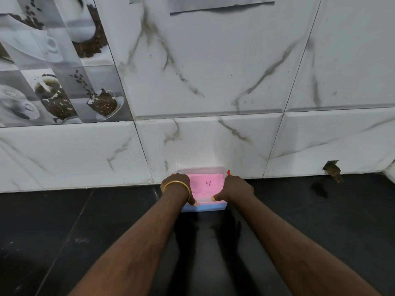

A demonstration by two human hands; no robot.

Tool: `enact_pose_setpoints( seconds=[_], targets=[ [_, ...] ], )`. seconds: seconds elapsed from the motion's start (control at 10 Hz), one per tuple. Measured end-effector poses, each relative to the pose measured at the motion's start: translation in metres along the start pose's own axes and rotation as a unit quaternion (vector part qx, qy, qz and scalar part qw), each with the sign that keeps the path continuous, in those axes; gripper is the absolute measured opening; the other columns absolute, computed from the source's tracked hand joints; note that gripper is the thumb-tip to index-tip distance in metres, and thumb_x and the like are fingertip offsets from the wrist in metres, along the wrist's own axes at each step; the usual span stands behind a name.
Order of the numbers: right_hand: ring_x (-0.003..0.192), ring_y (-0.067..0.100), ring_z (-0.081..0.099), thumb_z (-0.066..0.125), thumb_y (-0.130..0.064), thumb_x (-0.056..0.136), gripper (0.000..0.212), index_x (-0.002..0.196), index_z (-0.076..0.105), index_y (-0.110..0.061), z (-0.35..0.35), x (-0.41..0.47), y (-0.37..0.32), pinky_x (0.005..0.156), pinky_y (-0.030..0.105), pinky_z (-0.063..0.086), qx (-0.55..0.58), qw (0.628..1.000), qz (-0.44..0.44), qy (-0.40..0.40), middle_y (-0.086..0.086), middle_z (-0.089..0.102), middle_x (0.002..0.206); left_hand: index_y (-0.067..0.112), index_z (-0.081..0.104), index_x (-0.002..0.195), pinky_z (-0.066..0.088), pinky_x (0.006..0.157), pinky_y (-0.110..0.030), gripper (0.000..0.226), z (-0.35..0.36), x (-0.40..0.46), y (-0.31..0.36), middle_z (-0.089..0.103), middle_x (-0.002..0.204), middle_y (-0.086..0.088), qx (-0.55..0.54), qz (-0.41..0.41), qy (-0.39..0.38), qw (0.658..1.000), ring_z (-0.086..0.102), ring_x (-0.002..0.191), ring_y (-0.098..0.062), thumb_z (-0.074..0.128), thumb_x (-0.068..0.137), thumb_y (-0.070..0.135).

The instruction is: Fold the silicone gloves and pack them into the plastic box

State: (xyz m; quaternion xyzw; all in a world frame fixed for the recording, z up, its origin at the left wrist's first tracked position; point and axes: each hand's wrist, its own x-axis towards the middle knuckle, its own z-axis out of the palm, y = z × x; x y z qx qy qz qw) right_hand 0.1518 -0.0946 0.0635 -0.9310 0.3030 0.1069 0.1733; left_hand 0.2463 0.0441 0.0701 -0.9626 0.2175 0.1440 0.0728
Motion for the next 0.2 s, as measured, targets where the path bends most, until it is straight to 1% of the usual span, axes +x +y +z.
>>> enact_pose_setpoints(
  seconds=[0.1, 0.2],
  targets=[
    [0.104, 0.024, 0.061, 0.074, -0.054, 0.072, 0.060, 0.114, 0.058, -0.015, 0.004, -0.006, 0.005, 0.088, 0.039, 0.054, 0.031, 1.000, -0.004, 0.001, 0.007, 0.062, 0.116, 0.017, 0.060, 0.122, 0.052, 0.079, -0.034, 0.071, 0.006, -0.008, -0.004, 0.065, 0.117, -0.004, -0.013, 0.011, 0.015, 1.000, 0.064, 0.104, -0.024, 0.077, 0.065, 0.056],
    [0.125, 0.031, 0.051, 0.064, -0.060, 0.080, 0.082, 0.139, 0.040, -0.008, 0.015, -0.020, 0.008, 0.102, 0.045, 0.045, 0.057, 0.998, 0.000, 0.009, 0.012, 0.048, 0.142, 0.019, 0.061, 0.121, 0.050, 0.082, -0.034, 0.057, 0.020, -0.024, -0.007, 0.066, 0.119, -0.003, -0.022, 0.010, 0.047, 0.999, 0.063, 0.107, -0.024, 0.064, 0.077, 0.054]
  ],
)
